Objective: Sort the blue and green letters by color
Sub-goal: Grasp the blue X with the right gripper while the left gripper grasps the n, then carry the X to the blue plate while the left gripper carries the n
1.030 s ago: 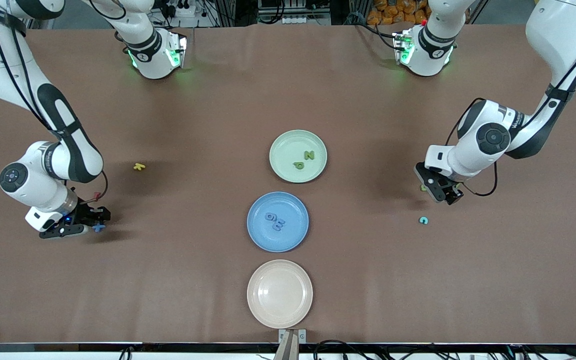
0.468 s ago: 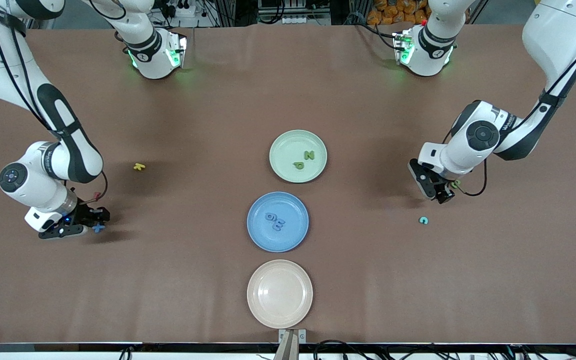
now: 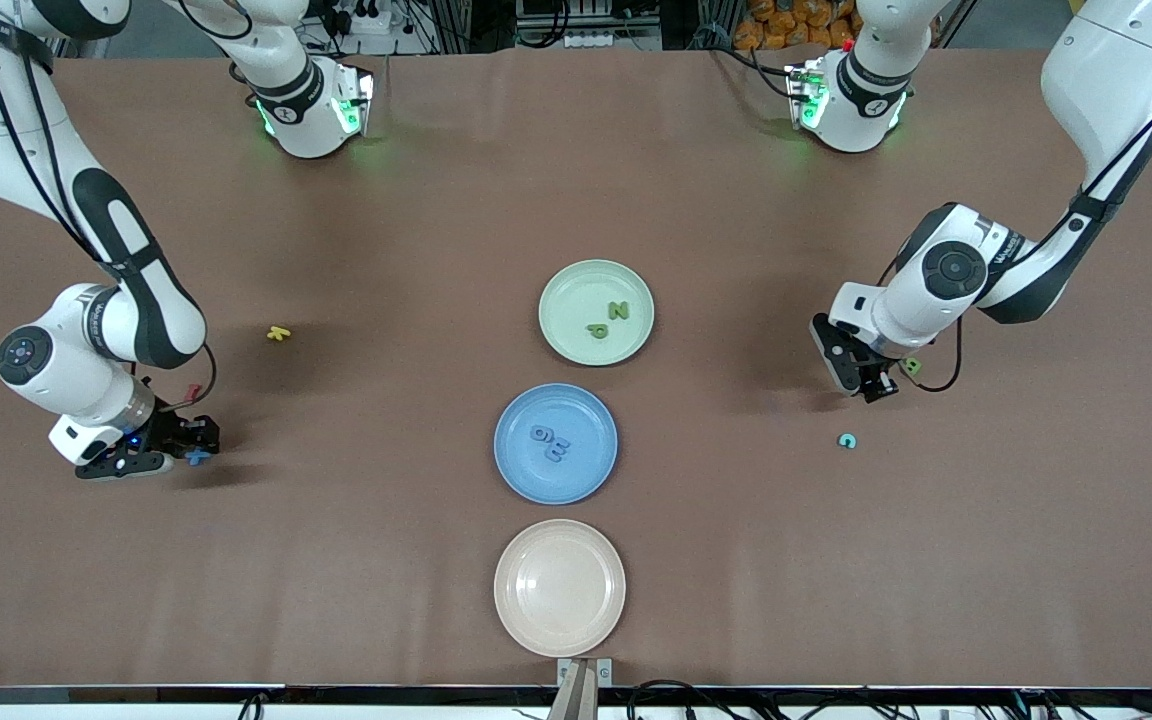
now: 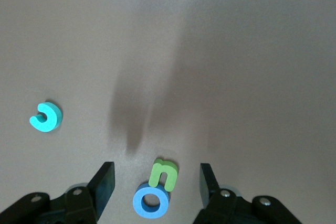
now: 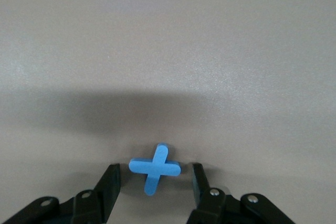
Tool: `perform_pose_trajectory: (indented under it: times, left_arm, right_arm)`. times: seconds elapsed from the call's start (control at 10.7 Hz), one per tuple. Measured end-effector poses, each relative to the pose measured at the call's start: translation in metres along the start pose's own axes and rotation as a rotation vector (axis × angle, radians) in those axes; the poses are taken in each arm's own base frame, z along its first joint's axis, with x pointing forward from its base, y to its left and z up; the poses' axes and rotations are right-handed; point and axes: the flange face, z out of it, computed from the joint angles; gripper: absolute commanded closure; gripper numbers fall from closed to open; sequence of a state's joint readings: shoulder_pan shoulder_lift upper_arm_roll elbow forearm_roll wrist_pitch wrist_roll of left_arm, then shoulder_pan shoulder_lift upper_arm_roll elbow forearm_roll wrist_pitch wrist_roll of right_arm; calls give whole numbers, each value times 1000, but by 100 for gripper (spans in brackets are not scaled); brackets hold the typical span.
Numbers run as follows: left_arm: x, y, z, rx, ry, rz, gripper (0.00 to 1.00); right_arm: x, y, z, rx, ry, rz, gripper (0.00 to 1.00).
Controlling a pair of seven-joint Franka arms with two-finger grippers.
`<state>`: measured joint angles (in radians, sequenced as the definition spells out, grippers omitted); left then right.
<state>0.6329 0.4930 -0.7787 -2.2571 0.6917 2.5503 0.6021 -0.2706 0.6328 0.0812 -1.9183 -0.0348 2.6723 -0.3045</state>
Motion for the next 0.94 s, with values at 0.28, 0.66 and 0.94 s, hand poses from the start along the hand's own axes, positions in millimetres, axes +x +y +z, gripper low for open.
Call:
perform_pose_trajectory:
  times: [0.28,0.66,0.94]
  left_arm:
    - [-5,-1,2,9,-13,15,31]
    - [-10,4,10,-4,-15,16,36]
    - [-22,3,24,8,-7,35,38]
  right_arm:
    - [2,0,-1,-3,12,1,54]
    - [3,0,-2,-5,19,1,67]
    - [4,0,-2,-5,21,0,78]
